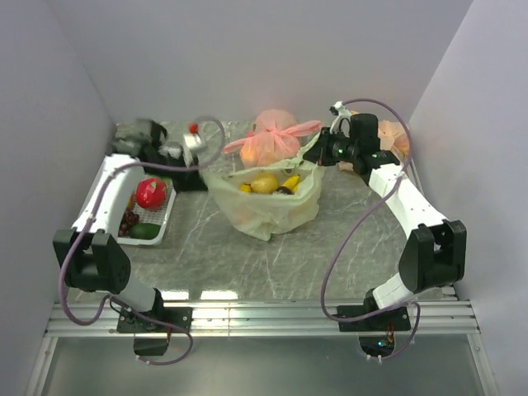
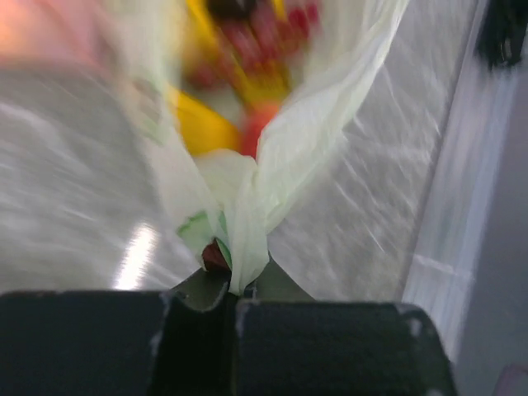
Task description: Place the fake fruits into the plastic bag and tie a complex knot
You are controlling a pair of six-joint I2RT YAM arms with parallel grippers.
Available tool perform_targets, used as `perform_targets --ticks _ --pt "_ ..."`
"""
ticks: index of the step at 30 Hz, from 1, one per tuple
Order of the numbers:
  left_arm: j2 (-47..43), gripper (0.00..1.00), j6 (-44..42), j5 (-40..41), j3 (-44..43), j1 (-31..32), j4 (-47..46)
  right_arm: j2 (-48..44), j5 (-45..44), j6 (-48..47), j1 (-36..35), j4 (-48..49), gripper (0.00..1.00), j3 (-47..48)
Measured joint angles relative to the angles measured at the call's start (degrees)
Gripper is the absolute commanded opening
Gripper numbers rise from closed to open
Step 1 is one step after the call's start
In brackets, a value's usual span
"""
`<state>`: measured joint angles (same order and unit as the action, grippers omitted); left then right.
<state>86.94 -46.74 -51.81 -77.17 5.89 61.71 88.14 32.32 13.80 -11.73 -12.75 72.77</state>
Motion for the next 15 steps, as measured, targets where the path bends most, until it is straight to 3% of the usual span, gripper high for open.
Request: perform_targets --ticks 3,6,10,15 --pt "0.20 0.00 1.03 -4.76 -16.74 -3.34 2.36 -2.45 -0.11 -0.46 1.03 -3.37 0.00 1.84" --pt "-2.10 0.00 4.39 -8.76 -25.49 -4.63 0.87 -6.75 0.02 -0.85 1.68 -6.21 0.00 3.56" --pt "-9.79 0.00 7.26 -11.10 -21.35 -4.20 -1.68 -14.10 0.02 -1.31 1.79 -7.63 0.00 3.48" --pt "-14.38 0.00 7.67 -9.79 -6.73 -6.01 -4.74 -16.61 -0.22 -1.27 1.86 -6.49 0.00 -0.09"
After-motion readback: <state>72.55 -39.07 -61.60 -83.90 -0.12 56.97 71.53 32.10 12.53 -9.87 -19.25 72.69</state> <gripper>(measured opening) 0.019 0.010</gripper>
